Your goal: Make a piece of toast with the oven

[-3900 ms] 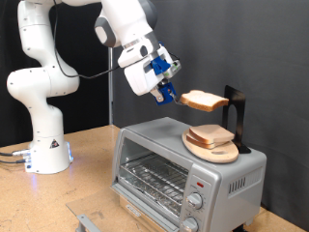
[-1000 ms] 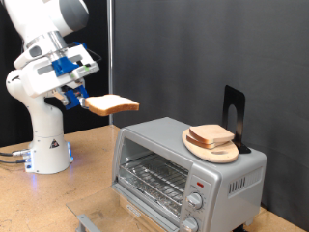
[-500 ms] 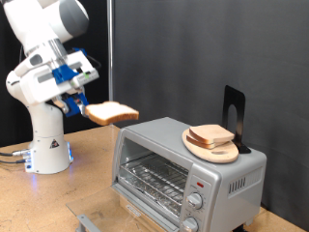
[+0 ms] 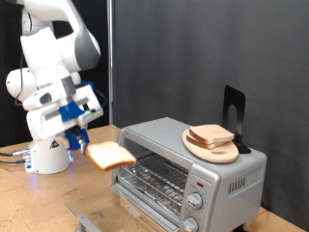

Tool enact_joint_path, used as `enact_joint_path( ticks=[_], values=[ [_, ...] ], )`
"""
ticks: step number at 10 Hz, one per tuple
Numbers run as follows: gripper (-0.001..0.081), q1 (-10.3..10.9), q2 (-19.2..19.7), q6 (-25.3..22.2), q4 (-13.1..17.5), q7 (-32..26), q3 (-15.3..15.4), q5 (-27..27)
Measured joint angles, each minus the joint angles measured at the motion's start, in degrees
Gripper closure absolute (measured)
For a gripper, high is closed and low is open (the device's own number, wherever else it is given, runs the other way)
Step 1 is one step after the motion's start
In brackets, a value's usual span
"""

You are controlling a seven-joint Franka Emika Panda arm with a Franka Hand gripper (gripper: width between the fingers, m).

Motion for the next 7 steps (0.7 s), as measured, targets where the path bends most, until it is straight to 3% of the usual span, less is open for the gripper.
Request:
enact_joint_path(
  ticks=[2,4,5,7],
  values=[
    [0.0420,1.2,4.8,4.2,0.6,-5.4,-1.0,4.1],
    [0.0420,1.7,8.1,7.2,1.4,-6.0,-0.7,4.6],
    [0.0420,1.6,8.0,6.7,1.4,-6.0,-0.7,4.6],
    [0.0420,1.8,8.0,-3.0,2.9,-15.6,-2.0,4.0]
  ],
)
